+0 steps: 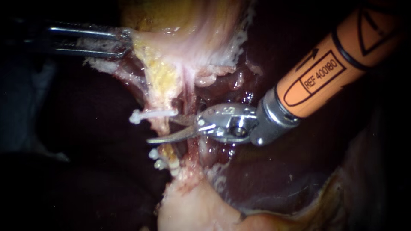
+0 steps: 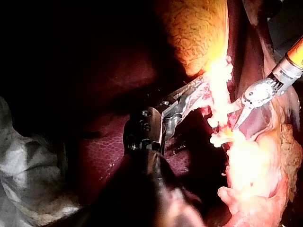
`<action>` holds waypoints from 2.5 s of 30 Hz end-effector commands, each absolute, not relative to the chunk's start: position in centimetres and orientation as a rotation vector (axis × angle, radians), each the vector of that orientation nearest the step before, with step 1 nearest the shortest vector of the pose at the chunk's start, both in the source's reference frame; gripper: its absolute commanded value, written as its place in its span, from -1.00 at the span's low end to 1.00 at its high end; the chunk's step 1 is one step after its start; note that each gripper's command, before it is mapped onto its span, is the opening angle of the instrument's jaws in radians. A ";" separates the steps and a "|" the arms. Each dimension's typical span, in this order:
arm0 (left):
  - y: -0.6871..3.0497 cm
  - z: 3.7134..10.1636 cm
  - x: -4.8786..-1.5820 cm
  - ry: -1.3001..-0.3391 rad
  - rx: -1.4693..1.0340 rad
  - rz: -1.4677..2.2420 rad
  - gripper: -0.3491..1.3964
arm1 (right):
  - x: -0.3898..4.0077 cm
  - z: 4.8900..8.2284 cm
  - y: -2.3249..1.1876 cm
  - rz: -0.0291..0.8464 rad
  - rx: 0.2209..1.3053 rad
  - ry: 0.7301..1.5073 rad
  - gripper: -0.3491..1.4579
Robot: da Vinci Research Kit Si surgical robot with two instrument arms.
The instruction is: Go to the cutting position left tube
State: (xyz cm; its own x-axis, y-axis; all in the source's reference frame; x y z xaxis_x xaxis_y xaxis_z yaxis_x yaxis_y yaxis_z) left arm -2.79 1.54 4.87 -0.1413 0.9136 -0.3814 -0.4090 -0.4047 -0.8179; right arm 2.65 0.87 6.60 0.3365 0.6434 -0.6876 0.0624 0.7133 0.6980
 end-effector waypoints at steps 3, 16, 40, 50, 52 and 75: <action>1.54 4.87 -2.79 -0.677 -1.118 1.722 -1.00 | 2.66 6.62 0.82 0.408 0.730 1.185 0.99; 1.53 4.86 -2.79 -0.676 -1.117 1.722 -1.00 | 2.84 6.65 0.74 0.371 0.763 1.186 0.95; 1.53 4.85 -2.81 -0.675 -1.117 1.722 -1.00 | 3.28 6.76 0.59 0.377 0.743 1.212 0.91; 1.53 4.85 -2.82 -0.674 -1.117 1.721 -1.00 | 3.29 6.54 0.52 0.363 0.773 1.237 0.95; 1.53 4.85 -2.82 -0.674 -1.117 1.721 -1.00 | 3.31 6.43 0.49 0.358 0.794 1.252 0.95; 1.52 4.85 -2.81 -0.675 -1.117 1.722 -1.00 | 3.39 5.98 0.36 0.321 0.879 1.300 0.91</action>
State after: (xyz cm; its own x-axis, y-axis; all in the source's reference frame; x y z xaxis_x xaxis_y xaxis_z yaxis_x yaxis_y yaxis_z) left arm -2.81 1.52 4.85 -0.1398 0.9137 -0.3815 -0.4116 -0.4041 -0.8169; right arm 3.39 0.36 5.98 0.2788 0.6594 -0.6981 0.2593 0.6483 0.7159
